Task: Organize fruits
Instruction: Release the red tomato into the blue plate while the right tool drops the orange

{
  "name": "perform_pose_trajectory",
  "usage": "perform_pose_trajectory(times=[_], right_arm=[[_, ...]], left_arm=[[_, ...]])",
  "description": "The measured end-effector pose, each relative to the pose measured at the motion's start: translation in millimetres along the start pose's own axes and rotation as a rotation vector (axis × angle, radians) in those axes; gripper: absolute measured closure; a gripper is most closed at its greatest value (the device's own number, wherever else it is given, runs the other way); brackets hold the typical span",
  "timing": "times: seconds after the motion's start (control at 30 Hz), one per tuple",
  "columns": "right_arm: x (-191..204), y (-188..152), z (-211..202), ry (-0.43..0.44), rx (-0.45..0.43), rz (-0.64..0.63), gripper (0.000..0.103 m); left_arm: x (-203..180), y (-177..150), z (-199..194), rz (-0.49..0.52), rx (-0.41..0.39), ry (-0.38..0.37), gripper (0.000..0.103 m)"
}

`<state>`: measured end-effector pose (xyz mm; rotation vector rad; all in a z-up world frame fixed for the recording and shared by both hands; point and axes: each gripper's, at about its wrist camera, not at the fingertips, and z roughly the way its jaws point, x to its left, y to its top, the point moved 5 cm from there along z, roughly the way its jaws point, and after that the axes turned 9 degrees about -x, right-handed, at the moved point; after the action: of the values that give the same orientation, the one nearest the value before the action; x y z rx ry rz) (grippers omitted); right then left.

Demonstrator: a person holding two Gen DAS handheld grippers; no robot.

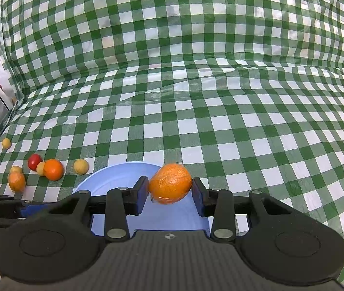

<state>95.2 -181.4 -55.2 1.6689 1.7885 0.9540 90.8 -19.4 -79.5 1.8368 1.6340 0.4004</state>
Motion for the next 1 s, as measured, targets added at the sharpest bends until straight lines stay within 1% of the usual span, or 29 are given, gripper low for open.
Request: perform_pose_trajectory(times=[1.0], right_arm=[[-1.6,-1.8,-0.1,-0.008,-0.003,-0.002,0.062]], left_arm=[[0.8,0.5,-3.4,0.007,-0.015,-0.008,0.071]])
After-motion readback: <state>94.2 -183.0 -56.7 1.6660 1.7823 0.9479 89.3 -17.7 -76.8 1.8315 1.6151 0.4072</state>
